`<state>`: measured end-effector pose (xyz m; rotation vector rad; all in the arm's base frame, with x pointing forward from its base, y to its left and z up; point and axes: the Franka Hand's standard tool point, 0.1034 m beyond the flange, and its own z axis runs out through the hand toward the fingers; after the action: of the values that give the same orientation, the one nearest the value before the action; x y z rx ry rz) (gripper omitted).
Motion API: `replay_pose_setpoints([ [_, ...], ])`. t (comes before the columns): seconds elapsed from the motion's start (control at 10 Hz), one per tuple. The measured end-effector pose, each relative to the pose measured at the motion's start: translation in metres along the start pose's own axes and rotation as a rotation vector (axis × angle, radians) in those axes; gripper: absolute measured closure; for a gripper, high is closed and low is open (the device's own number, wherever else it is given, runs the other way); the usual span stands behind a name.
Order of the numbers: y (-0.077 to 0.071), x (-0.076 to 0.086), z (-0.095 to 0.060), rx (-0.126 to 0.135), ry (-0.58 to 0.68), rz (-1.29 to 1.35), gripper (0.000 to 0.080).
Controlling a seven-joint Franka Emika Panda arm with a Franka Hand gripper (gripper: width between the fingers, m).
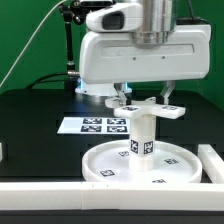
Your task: Assemble round table
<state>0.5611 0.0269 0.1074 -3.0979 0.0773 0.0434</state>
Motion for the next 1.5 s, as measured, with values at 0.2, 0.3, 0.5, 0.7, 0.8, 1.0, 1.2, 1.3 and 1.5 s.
replay_pose_setpoints([
  [0.2,-0.0047,-0.0002,0.0003,0.0,0.001,0.159,0.0351],
  [0.3,-0.0043,-0.0002,0.0003,0.0,0.001,0.233,0.0351],
  [0.5,-0.0045,-0.0002,0.0003,0.0,0.001,0.366,0.0351],
  [0.7,-0.0037,0.0007,0.0003,0.01,0.008,0.527,0.0351],
  [0.8,-0.0031,0.0009,0.0011,0.035,0.02,0.677,0.0351],
  [1.0,-0.0041,0.0006,0.0015,0.067,0.04,0.899,0.0351],
  [1.2,-0.0078,0.0018,0.0018,0.098,0.048,1.131,0.0351],
  [1.3,-0.0087,0.0018,0.002,0.112,0.039,1.226,0.0351],
  [1.5,-0.0097,0.002,0.002,0.122,0.029,1.371,0.0351],
])
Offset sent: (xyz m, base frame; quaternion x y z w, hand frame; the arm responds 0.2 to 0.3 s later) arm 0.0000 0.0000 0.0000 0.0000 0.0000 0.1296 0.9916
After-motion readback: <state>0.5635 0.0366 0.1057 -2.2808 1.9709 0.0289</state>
